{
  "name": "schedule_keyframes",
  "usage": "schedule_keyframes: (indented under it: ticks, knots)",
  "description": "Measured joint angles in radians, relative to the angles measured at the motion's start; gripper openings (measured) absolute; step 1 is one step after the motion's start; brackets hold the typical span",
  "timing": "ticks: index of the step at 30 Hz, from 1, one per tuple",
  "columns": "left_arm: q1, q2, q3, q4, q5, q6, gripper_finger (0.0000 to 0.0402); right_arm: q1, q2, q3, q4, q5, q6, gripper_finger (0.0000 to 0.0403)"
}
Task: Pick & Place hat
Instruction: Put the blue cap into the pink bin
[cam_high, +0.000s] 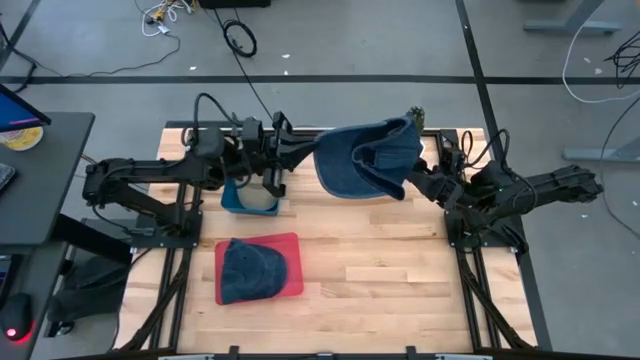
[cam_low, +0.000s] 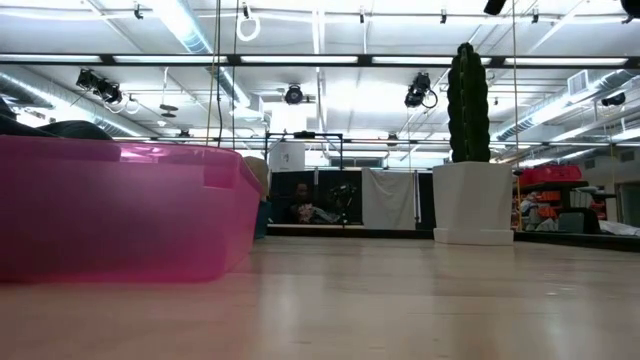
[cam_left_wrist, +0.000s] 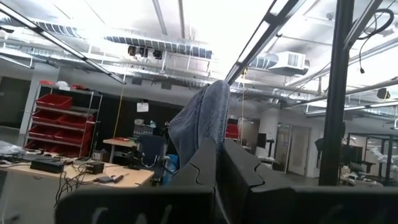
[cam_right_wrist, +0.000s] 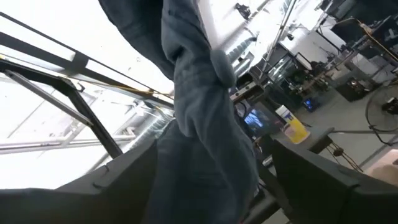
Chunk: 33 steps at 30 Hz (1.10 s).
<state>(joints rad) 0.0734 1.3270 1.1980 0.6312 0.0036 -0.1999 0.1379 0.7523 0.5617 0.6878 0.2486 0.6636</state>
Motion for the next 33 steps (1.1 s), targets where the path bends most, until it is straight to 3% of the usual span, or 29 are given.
schedule_keyframes:
  ticks: [4,8,15,17,26,33]
  knots:
    - [0.000,0.004,0.000,0.006,0.000,-0.002,0.0009,0.000,0.016,0.000,0.017,0.005,-0.002,0.0296]
    - [0.000,0.004,0.000,0.003,0.000,0.002,0.0009,0.000,0.021,0.000,0.016,0.005,0.006,0.0240]
    - [0.000,0.004,0.000,-0.014,-0.002,0.010,0.0009,0.000,0.021,0.000,0.023,0.005,0.005,0.0052]
    - [0.000,0.004,0.000,-0.024,-0.003,0.020,0.0009,0.000,0.021,0.000,0.023,0.003,-0.005,0.0016]
    - [0.002,0.004,0.000,-0.045,-0.004,0.030,0.0017,0.000,0.010,0.000,0.022,0.029,0.008,0.0006]
    - [0.002,-0.012,0.000,-0.091,-0.087,0.031,0.0082,0.000,-0.059,0.000,-0.044,0.063,-0.005,0.0002]
